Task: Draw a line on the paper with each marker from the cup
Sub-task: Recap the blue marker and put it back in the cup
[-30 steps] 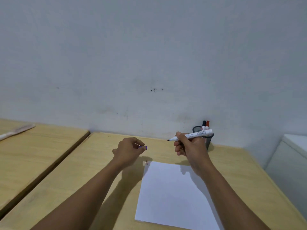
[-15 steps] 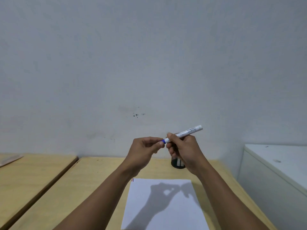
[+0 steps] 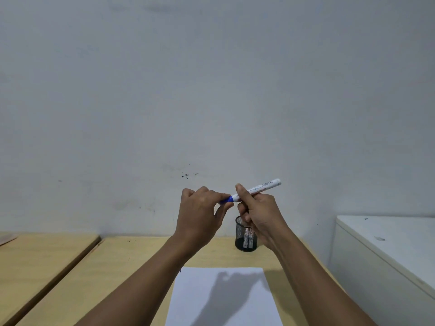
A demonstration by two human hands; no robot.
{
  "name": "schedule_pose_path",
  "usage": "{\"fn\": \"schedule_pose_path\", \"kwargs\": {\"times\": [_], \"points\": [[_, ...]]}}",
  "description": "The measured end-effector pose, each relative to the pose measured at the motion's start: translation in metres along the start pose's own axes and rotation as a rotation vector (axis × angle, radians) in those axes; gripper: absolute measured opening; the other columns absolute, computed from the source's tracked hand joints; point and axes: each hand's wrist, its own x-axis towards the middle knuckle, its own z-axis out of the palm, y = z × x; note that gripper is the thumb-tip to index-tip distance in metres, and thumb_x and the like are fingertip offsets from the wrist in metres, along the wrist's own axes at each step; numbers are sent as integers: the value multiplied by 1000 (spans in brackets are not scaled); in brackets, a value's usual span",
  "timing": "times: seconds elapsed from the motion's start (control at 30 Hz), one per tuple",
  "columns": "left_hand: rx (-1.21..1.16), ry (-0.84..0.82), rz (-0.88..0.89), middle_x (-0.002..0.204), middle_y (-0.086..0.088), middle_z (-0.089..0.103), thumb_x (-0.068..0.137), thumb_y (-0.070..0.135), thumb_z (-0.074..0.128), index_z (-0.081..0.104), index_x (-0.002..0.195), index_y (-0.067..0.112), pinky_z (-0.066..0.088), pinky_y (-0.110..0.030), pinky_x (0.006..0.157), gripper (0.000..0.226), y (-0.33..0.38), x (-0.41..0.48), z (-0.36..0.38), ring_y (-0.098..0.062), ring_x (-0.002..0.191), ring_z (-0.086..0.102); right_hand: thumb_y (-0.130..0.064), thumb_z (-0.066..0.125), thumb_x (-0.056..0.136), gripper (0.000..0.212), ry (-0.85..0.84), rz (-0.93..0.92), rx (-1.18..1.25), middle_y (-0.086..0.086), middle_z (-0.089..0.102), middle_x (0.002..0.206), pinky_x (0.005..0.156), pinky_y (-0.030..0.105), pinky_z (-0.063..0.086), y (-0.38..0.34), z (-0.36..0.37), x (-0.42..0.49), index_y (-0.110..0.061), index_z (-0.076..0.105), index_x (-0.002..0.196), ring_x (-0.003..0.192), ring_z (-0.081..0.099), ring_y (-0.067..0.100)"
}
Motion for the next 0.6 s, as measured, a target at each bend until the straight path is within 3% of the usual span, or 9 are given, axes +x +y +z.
{"fn": "schedule_pose_path", "kwargs": {"times": [0.1,0.17,0.23,0.33,0.47,0.6], "points": [[36,-49,-59,78,12,71,87,35,70,74,96,29,38,-38,73,12,-7,13,2,-12,67,57,-57,61,91,54,151,-66,-249,3,60,56,49,27,40,-1,-4,7,-5,73,81,43,46,10],[66,-65,-63,80,12,71,87,35,70,74,97,31,35,-36,74,11,-12,20,5,-12,69,57,-44,66,92,35,270,-326,-482,-4,55,57,50,28,41,5,-11,13,-10,69,82,44,44,7],[85,-87,-32,84,11,72,87,34,71,74,98,30,35,-38,75,12,-14,26,8,-13,72,59,-26,70,91,11,269,-566,-746,-8,56,73,54,27,46,7,-17,17,-19,67,100,56,49,6],[71,-95,11,87,11,74,86,31,73,74,98,28,36,-39,76,13,-12,34,12,-14,75,60,-20,68,92,30,160,-665,-1027,-8,57,104,65,32,54,9,-23,27,-24,64,122,72,54,6],[63,-69,72,89,10,75,83,28,76,74,98,27,36,-39,76,16,-10,46,24,-14,77,62,-26,70,92,22,152,-712,-1069,-7,58,105,65,32,53,6,-25,45,-20,69,113,80,61,12],[11,-56,49,97,12,72,85,35,73,65,117,30,38,-40,81,34,-14,55,41,-11,81,62,-22,75,89,14,198,-638,-912,-4,61,99,68,33,55,11,-37,75,-16,72,102,78,62,12]]}}
